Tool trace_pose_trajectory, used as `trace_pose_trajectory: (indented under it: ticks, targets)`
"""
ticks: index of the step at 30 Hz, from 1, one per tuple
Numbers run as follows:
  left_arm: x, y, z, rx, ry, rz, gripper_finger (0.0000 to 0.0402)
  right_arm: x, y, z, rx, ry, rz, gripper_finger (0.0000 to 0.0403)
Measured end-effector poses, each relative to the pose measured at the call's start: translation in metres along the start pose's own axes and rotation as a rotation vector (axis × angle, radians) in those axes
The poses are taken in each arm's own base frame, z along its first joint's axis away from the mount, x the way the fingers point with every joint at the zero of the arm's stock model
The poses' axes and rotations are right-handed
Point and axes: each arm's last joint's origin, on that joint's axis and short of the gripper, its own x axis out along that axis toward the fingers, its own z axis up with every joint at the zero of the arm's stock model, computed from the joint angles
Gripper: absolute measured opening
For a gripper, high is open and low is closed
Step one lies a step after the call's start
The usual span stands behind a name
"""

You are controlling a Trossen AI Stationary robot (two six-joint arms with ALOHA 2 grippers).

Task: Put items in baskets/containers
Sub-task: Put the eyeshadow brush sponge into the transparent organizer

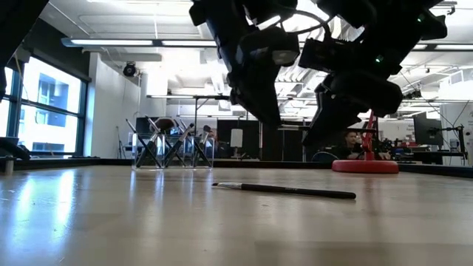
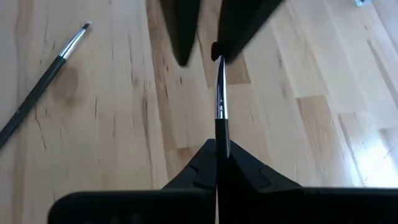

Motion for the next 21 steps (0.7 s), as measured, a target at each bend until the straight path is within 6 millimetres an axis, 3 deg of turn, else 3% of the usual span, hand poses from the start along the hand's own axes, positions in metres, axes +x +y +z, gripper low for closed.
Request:
trace_pose_trajectory:
  ticks: [9, 15, 21]
  targets:
    - [-0.031, 0.009, -0.012, 0.016, -0.002, -0.013, 0.0110, -0.009, 0.014, -0.017, 0.102, 0.082, -0.032, 0.0008]
    - [-0.044, 0.025, -0.056, -0.131, -0.188, -0.042, 0.0110, -0.022, 0.036, -0.023, 0.187, 0.025, -0.030, 0.0007]
    - [-0.054, 0.026, -0.099, -0.276, -0.510, -0.173, 0.0110, -0.018, 0.037, -0.015, 0.385, -0.190, 0.013, 0.0007]
